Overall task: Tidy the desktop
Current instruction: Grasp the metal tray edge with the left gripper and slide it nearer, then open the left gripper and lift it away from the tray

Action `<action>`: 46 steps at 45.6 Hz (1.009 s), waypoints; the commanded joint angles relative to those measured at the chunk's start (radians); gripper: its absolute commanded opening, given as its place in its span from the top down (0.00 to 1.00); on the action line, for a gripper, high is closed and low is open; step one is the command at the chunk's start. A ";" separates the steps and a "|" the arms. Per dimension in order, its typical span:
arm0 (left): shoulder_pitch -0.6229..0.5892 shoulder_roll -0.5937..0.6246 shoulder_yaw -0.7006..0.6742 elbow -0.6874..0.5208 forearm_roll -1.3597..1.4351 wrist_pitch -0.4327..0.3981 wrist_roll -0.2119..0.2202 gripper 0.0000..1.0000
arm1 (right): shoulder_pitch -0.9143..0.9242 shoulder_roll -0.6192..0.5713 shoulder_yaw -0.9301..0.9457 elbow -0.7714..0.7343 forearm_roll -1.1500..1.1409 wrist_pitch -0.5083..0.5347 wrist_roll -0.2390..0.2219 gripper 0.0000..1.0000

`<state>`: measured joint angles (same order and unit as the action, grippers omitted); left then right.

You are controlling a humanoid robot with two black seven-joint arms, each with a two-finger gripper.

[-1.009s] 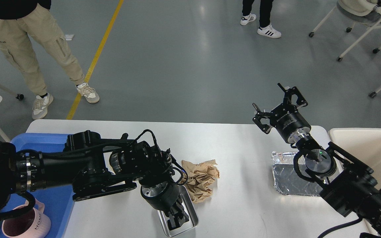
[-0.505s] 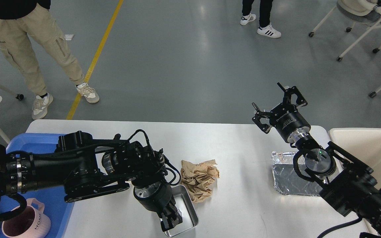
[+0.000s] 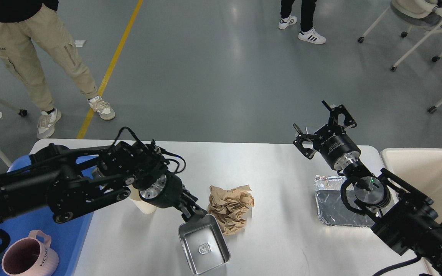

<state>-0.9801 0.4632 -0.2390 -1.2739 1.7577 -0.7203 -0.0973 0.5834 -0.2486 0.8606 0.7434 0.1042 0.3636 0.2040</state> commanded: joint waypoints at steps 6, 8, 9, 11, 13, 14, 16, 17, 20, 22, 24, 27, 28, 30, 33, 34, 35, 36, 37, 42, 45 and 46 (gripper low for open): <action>0.181 0.138 -0.340 -0.004 -0.040 0.064 0.056 0.13 | 0.001 -0.018 -0.003 0.001 0.000 -0.002 0.000 0.00; 0.230 0.166 -0.417 -0.004 -0.061 0.064 0.056 0.13 | 0.001 -0.020 -0.003 0.002 0.000 -0.002 0.000 0.00; 0.268 0.187 -0.468 -0.004 -0.081 0.062 0.056 0.13 | 0.000 -0.020 -0.005 0.001 0.000 -0.002 0.000 0.00; 0.308 0.212 -0.520 -0.007 -0.107 0.062 0.056 0.13 | 0.000 -0.020 -0.005 0.001 0.000 -0.002 0.000 0.00; 0.340 0.236 -0.565 -0.007 -0.136 0.065 0.059 0.13 | -0.002 -0.023 -0.005 0.001 0.000 -0.002 0.000 0.00; 0.354 0.248 -0.584 -0.010 -0.153 0.065 0.065 0.13 | -0.002 -0.023 -0.006 0.001 0.000 -0.002 0.000 0.00; 0.379 0.274 -0.632 -0.015 -0.197 0.065 0.089 0.13 | -0.004 -0.024 -0.006 0.001 -0.001 -0.002 0.000 0.00; 0.388 0.285 -0.657 -0.015 -0.219 0.070 0.108 0.13 | -0.004 -0.024 -0.006 0.001 -0.001 -0.003 0.000 0.00; 0.406 0.324 -0.718 -0.013 -0.293 0.070 0.165 0.13 | -0.008 -0.024 -0.005 0.001 -0.001 -0.002 0.000 0.00; 0.413 0.354 -0.740 -0.015 -0.337 0.071 0.194 0.13 | -0.008 -0.024 -0.005 0.001 -0.003 -0.003 0.000 0.00; 0.413 0.389 -0.750 -0.015 -0.375 0.073 0.212 0.13 | -0.008 -0.024 -0.005 0.001 -0.003 -0.002 0.000 0.00; 0.413 0.455 -0.756 -0.015 -0.440 0.078 0.220 0.13 | -0.008 -0.026 -0.005 0.001 -0.003 -0.003 0.000 0.00; 0.413 0.475 -0.757 -0.015 -0.464 0.079 0.222 0.13 | -0.008 -0.026 -0.005 0.001 -0.001 -0.003 0.000 0.00; 0.413 0.517 -0.757 -0.015 -0.519 0.090 0.222 0.13 | -0.008 -0.029 -0.005 0.001 -0.001 -0.003 0.000 0.00; 0.413 0.584 -0.749 -0.015 -0.596 0.108 0.222 0.12 | -0.008 -0.032 -0.005 0.001 -0.001 -0.003 0.000 0.00; 0.413 0.609 -0.743 -0.015 -0.616 0.111 0.223 0.11 | -0.008 -0.032 -0.005 0.001 -0.001 -0.003 0.000 0.00; 0.414 0.632 -0.737 -0.018 -0.636 0.114 0.223 0.10 | -0.008 -0.032 -0.005 0.001 -0.001 -0.003 0.000 0.00; 0.416 0.653 -0.737 -0.022 -0.655 0.114 0.222 0.09 | -0.008 -0.032 -0.005 0.001 -0.001 -0.003 0.000 0.00; 0.420 0.672 -0.735 -0.027 -0.671 0.117 0.222 0.09 | -0.008 -0.032 -0.005 0.001 -0.003 -0.003 0.000 0.00; 0.468 0.761 -0.734 -0.056 -0.727 0.131 0.223 0.08 | -0.008 -0.032 -0.005 0.002 -0.003 -0.005 0.000 0.00; 0.533 0.848 -0.720 -0.097 -0.750 0.136 0.225 0.08 | -0.007 -0.032 -0.006 0.002 -0.003 -0.006 0.000 0.00; 0.547 0.862 -0.718 -0.100 -0.761 0.137 0.225 0.08 | -0.007 -0.032 -0.006 0.002 -0.003 -0.006 0.000 0.00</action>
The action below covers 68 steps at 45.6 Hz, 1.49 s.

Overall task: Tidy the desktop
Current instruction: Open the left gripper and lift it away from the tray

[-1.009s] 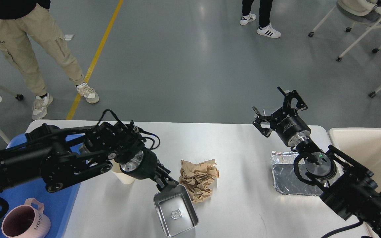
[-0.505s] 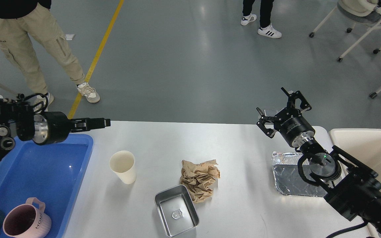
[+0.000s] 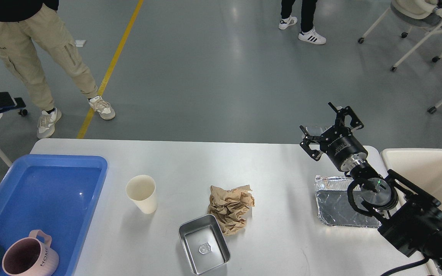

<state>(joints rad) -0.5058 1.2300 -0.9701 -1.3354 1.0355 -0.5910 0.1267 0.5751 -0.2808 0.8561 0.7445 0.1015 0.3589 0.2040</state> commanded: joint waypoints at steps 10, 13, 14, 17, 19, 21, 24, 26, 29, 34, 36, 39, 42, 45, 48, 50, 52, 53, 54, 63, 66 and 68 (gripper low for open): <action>0.178 0.232 0.086 -0.038 -0.284 0.089 0.007 0.08 | 0.003 0.000 -0.002 0.001 0.000 -0.002 -0.002 0.00; 0.178 0.250 0.128 -0.036 -0.363 0.103 -0.001 0.08 | 0.005 0.000 -0.002 0.001 0.000 -0.002 -0.002 0.00; 0.178 0.255 0.137 -0.036 -0.389 0.106 -0.007 0.08 | 0.006 0.000 -0.002 0.001 0.000 -0.002 -0.002 0.00; 0.178 0.258 0.152 -0.036 -0.468 0.114 -0.009 0.08 | 0.008 0.000 -0.002 0.001 0.000 -0.002 -0.002 0.00; 0.179 0.258 0.156 -0.036 -0.495 0.117 -0.012 0.07 | 0.008 0.000 -0.002 0.001 0.000 -0.003 -0.002 0.00; 0.179 0.252 0.156 -0.033 -0.508 0.125 -0.019 0.06 | 0.008 -0.001 -0.002 0.003 0.000 -0.003 -0.002 0.00; 0.178 0.247 0.143 -0.033 -0.520 0.132 -0.050 0.05 | 0.008 -0.004 -0.002 0.001 0.000 -0.003 -0.002 0.00; 0.176 0.240 0.142 -0.033 -0.540 0.137 -0.074 0.04 | 0.008 -0.009 -0.002 0.003 0.000 -0.002 -0.002 0.00; 0.170 0.226 0.126 -0.030 -0.590 0.141 -0.120 0.04 | 0.008 -0.018 -0.002 0.003 0.000 -0.002 -0.002 0.00; 0.170 0.192 0.093 -0.027 -0.663 0.191 -0.157 0.03 | 0.008 -0.023 -0.002 0.003 0.000 0.002 -0.002 0.00; 0.170 0.184 0.091 -0.025 -0.661 0.200 -0.159 0.03 | 0.006 -0.023 -0.002 0.003 0.000 0.002 -0.002 0.00; 0.167 0.183 0.090 -0.025 -0.661 0.211 -0.159 0.03 | 0.006 -0.023 0.000 0.004 0.001 0.002 -0.002 0.00; 0.165 0.183 0.087 -0.025 -0.661 0.212 -0.157 0.03 | 0.006 -0.023 -0.002 0.004 0.000 0.002 -0.002 0.00; 0.164 0.183 0.085 -0.024 -0.660 0.215 -0.157 0.03 | 0.005 -0.023 0.000 0.004 0.001 0.002 -0.002 0.00; 0.164 0.183 0.085 -0.024 -0.652 0.211 -0.157 0.03 | 0.006 -0.023 0.000 0.007 0.000 0.000 -0.002 0.00; 0.164 0.183 0.093 -0.024 -0.631 0.211 -0.154 0.03 | 0.006 -0.021 0.000 0.015 0.000 -0.002 -0.002 0.00; 0.165 0.183 0.094 -0.022 -0.583 0.209 -0.154 0.03 | 0.006 -0.023 0.000 0.019 0.000 -0.003 -0.002 0.00; 0.165 0.183 0.094 -0.022 -0.547 0.209 -0.154 0.03 | 0.006 -0.021 0.000 0.021 0.000 -0.005 -0.002 0.00; 0.167 0.181 0.094 -0.022 -0.507 0.209 -0.153 0.03 | 0.006 -0.021 0.000 0.021 0.000 -0.005 -0.002 0.00; 0.139 0.085 0.085 -0.011 -0.158 0.200 -0.148 0.03 | 0.006 -0.017 0.000 0.021 0.000 -0.005 -0.002 0.00; 0.092 0.053 0.099 -0.013 -0.080 0.162 -0.156 0.03 | 0.006 -0.017 0.000 0.021 0.001 -0.005 -0.002 0.00; 0.061 0.037 0.100 -0.018 -0.034 0.082 -0.165 0.03 | 0.006 -0.017 0.000 0.023 0.000 -0.005 -0.002 0.00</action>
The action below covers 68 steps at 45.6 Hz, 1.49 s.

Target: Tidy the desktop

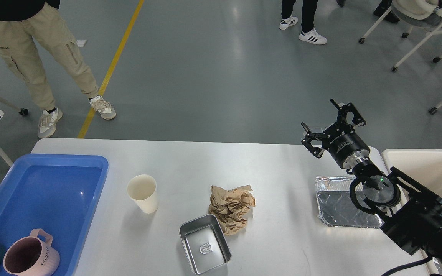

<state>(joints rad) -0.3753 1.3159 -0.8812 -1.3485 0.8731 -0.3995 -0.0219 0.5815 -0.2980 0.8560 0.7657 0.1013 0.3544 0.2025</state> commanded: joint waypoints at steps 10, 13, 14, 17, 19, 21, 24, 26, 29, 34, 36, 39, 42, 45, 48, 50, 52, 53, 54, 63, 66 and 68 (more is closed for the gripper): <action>-0.244 -0.188 0.025 -0.004 0.501 -0.341 -0.156 0.03 | 0.000 0.002 0.000 0.011 0.000 0.000 0.000 0.00; -0.286 -0.227 0.030 -0.004 0.604 -0.415 -0.190 0.03 | 0.001 0.003 0.000 0.012 0.000 0.000 0.000 0.00; -0.303 -0.245 0.030 -0.004 0.630 -0.438 -0.191 0.03 | 0.001 0.002 0.000 0.012 0.000 0.000 0.000 0.00; -0.341 -0.305 0.041 -0.003 0.694 -0.496 -0.191 0.03 | 0.001 0.002 0.000 0.012 0.000 0.000 0.000 0.00; -0.364 -0.339 0.057 -0.004 0.734 -0.521 -0.191 0.03 | 0.001 0.002 0.001 0.012 0.000 0.000 0.000 0.00; -0.392 -0.369 0.083 -0.004 0.767 -0.533 -0.191 0.03 | 0.001 0.000 0.000 0.012 0.001 0.000 0.000 0.00; -0.445 -0.418 0.155 -0.004 0.800 -0.539 -0.191 0.03 | 0.001 -0.001 0.000 0.014 0.000 0.000 0.000 0.00; -0.523 -0.466 0.270 -0.003 0.823 -0.538 -0.191 0.03 | 0.001 -0.003 0.000 0.017 0.000 0.002 0.000 0.00; -0.592 -0.504 0.382 -0.003 0.836 -0.538 -0.191 0.03 | -0.002 -0.004 0.000 0.020 0.000 0.002 0.000 0.00; -0.707 -0.592 0.551 -0.003 0.842 -0.538 -0.190 0.03 | -0.003 -0.004 0.001 0.020 0.000 0.002 0.000 0.00; -0.743 -0.627 0.611 -0.001 0.842 -0.535 -0.188 0.03 | -0.003 -0.004 0.001 0.020 0.000 0.000 0.002 0.00; -0.786 -0.684 0.685 0.000 0.853 -0.533 -0.188 0.03 | -0.003 -0.004 0.005 0.020 0.000 0.000 0.002 0.00; -0.817 -0.744 0.741 0.006 0.895 -0.530 -0.191 0.03 | -0.003 -0.004 0.006 0.021 0.001 0.002 0.002 0.00; -0.827 -0.802 0.778 0.011 0.941 -0.530 -0.197 0.03 | -0.003 -0.004 0.009 0.021 0.000 0.002 0.002 0.00; -0.827 -0.854 0.803 0.015 0.971 -0.530 -0.199 0.03 | -0.003 -0.006 0.009 0.024 0.000 0.002 0.002 0.00; -0.827 -0.886 0.824 0.023 0.981 -0.530 -0.199 0.03 | -0.003 -0.009 0.011 0.027 0.001 0.002 0.002 0.00; -0.827 -0.912 0.853 0.031 0.995 -0.529 -0.197 0.03 | -0.005 -0.016 0.011 0.029 0.001 0.003 0.002 0.00; -0.829 -0.926 0.867 0.037 1.006 -0.527 -0.199 0.03 | -0.005 -0.020 0.011 0.030 0.001 0.005 0.002 0.00; -0.829 -0.940 0.883 0.043 1.017 -0.524 -0.197 0.03 | -0.005 -0.021 0.011 0.029 0.001 0.005 0.002 0.00; -0.829 -1.024 0.956 0.101 1.064 -0.476 -0.201 0.03 | -0.005 -0.029 0.011 0.030 0.001 0.009 0.002 0.00; -0.829 -1.032 0.978 0.117 1.072 -0.452 -0.201 0.03 | -0.008 -0.029 0.011 0.032 0.001 0.011 0.002 0.00; -0.829 -1.040 0.992 0.133 1.090 -0.424 -0.201 0.03 | -0.009 -0.029 0.011 0.032 0.001 0.011 0.002 0.00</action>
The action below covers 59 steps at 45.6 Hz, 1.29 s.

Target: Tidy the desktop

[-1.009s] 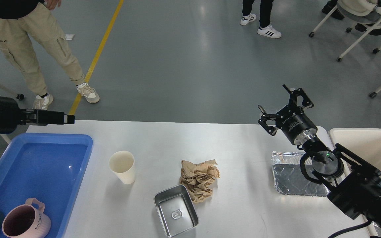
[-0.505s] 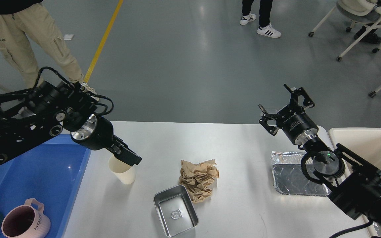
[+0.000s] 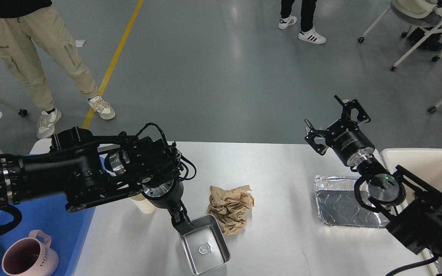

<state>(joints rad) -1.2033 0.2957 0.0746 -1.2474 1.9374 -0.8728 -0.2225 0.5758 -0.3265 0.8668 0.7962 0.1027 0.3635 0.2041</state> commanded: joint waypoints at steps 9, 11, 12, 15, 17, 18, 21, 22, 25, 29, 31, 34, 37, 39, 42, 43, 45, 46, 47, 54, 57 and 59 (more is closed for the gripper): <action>0.008 -0.027 0.109 0.106 0.057 0.169 -0.006 0.03 | -0.004 0.001 0.000 0.003 0.000 0.002 0.000 0.00; 0.011 -0.027 0.119 0.118 0.057 0.189 -0.006 0.03 | -0.004 0.001 0.000 0.003 0.000 0.002 0.000 0.00; 0.013 -0.029 0.123 0.126 0.058 0.199 -0.005 0.03 | -0.004 0.001 0.000 0.003 0.000 0.002 0.000 0.00; 0.021 -0.038 0.135 0.151 0.060 0.224 -0.005 0.03 | -0.004 0.000 0.000 0.005 0.000 0.002 0.000 0.00; 0.028 -0.044 0.137 0.170 0.060 0.242 -0.005 0.03 | -0.004 0.001 0.000 0.005 0.000 0.002 0.000 0.00; 0.031 -0.049 0.137 0.177 0.060 0.248 -0.005 0.03 | -0.004 0.001 0.000 0.005 0.000 0.002 0.000 0.00; 0.036 -0.053 0.137 0.190 0.060 0.258 -0.005 0.03 | -0.005 0.001 0.000 0.003 0.000 0.002 0.000 0.00; 0.038 -0.058 0.137 0.194 0.060 0.258 -0.005 0.03 | -0.005 0.001 0.000 0.003 0.000 0.002 0.000 0.00; 0.038 -0.073 0.137 0.198 0.060 0.261 -0.005 0.03 | -0.005 0.001 0.000 0.003 0.000 0.003 0.000 0.00; 0.038 -0.098 0.137 0.217 0.058 0.270 -0.005 0.03 | -0.005 0.001 0.000 0.005 0.000 0.003 0.000 0.00; 0.039 -0.110 0.137 0.227 0.058 0.275 -0.005 0.03 | -0.005 0.001 0.000 0.005 0.000 0.003 0.000 0.00; 0.053 -0.127 0.140 0.246 0.058 0.282 -0.005 0.03 | -0.005 0.001 0.000 0.005 0.000 0.003 0.001 0.00; 0.068 -0.139 0.143 0.255 0.060 0.290 -0.005 0.03 | -0.005 0.000 0.000 0.005 0.000 0.003 0.001 0.00; 0.073 -0.148 0.143 0.261 0.063 0.294 -0.005 0.03 | -0.005 0.000 0.000 0.003 0.000 0.005 0.000 0.00; 0.085 -0.159 0.145 0.269 0.066 0.301 -0.005 0.04 | -0.010 0.000 0.000 0.005 0.000 0.005 0.000 0.00; 0.090 -0.161 0.145 0.273 0.069 0.304 -0.005 0.04 | -0.010 0.000 0.000 0.005 0.000 0.005 0.000 0.00; 0.097 -0.162 0.145 0.281 0.071 0.310 -0.006 0.05 | -0.010 0.000 0.000 0.005 0.000 0.005 0.001 0.00; 0.099 -0.168 0.145 0.286 0.072 0.313 -0.006 0.05 | -0.011 0.000 0.000 0.005 0.000 0.005 0.001 0.00; 0.100 -0.173 0.145 0.290 0.072 0.316 -0.006 0.05 | -0.011 0.000 0.000 0.005 0.000 0.006 0.000 0.00; 0.110 -0.185 0.146 0.312 0.074 0.330 -0.009 0.07 | -0.011 0.000 0.001 0.003 0.000 0.008 0.001 0.00; 0.111 -0.191 0.146 0.313 0.078 0.330 -0.023 0.13 | -0.011 0.000 0.001 0.005 0.000 0.008 0.001 0.00; 0.113 -0.194 0.146 0.316 0.086 0.331 -0.035 0.16 | -0.011 0.000 0.001 0.003 0.000 0.008 0.001 0.00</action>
<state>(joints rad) -1.0945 0.1097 0.2208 -0.9375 2.0122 -0.5444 -0.2348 0.5645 -0.3268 0.8668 0.8007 0.1028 0.3709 0.2055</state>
